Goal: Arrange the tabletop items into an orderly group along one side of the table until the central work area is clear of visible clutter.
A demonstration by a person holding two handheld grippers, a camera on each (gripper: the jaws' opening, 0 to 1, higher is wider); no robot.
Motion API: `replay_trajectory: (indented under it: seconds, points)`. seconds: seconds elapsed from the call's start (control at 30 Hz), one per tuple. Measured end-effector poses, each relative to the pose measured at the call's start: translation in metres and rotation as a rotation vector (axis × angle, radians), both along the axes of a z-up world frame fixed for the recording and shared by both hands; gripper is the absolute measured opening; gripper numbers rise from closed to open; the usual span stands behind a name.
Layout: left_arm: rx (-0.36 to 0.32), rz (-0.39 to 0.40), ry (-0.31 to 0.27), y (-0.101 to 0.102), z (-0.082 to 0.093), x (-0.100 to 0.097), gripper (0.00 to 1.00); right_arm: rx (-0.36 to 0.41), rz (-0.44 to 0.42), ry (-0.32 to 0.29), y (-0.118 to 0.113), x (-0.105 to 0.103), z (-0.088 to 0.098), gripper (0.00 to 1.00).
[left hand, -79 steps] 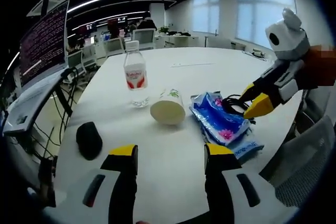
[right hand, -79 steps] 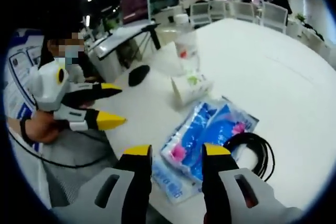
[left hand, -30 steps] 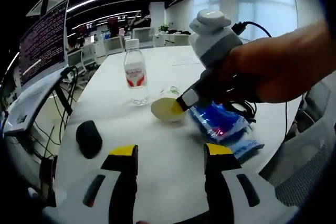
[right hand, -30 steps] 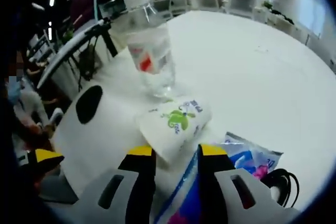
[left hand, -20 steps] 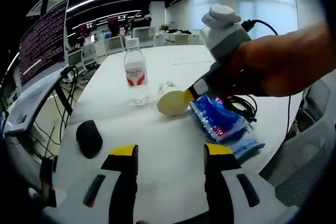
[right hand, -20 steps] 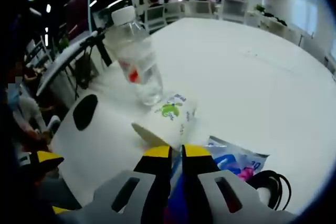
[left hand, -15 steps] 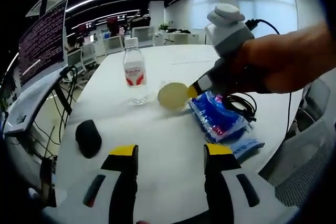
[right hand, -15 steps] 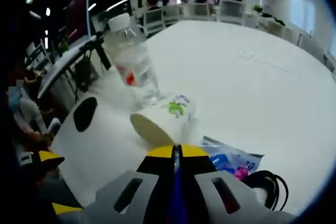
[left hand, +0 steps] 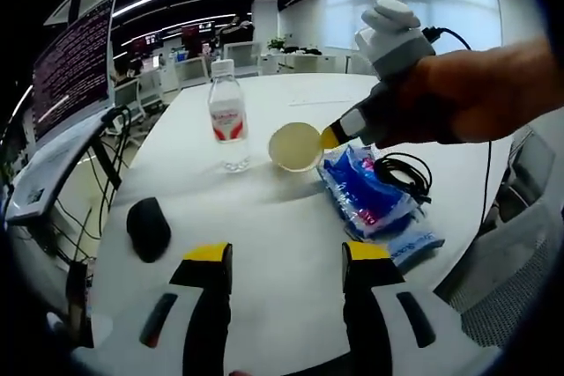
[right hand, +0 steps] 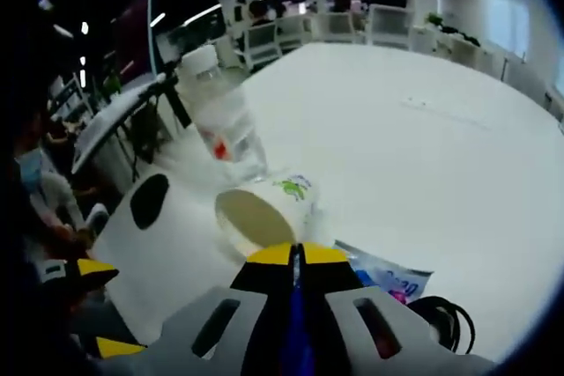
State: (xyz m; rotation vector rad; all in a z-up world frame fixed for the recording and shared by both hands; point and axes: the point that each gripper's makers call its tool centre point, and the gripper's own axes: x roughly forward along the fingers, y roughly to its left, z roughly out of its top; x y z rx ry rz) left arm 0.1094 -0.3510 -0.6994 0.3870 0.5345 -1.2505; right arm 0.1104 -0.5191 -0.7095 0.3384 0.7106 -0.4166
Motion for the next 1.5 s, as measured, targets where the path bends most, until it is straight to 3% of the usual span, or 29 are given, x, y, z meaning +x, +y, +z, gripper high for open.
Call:
replay_trajectory:
  seconds: [0.5, 0.97, 1.5]
  points:
    - [-0.005, 0.015, 0.003, 0.001, 0.001, 0.003, 0.5, 0.009, 0.01, -0.016, -0.012, 0.014, 0.012, 0.0]
    - [-0.002, 0.025, 0.006, 0.003, 0.001, 0.005, 0.5, 0.047, -0.011, -0.029, -0.034, 0.042, 0.022, 0.0]
    - [0.006, 0.031, 0.007, 0.004, -0.001, 0.006, 0.5, 0.098, -0.088, -0.004, -0.059, 0.046, 0.01, 0.0]
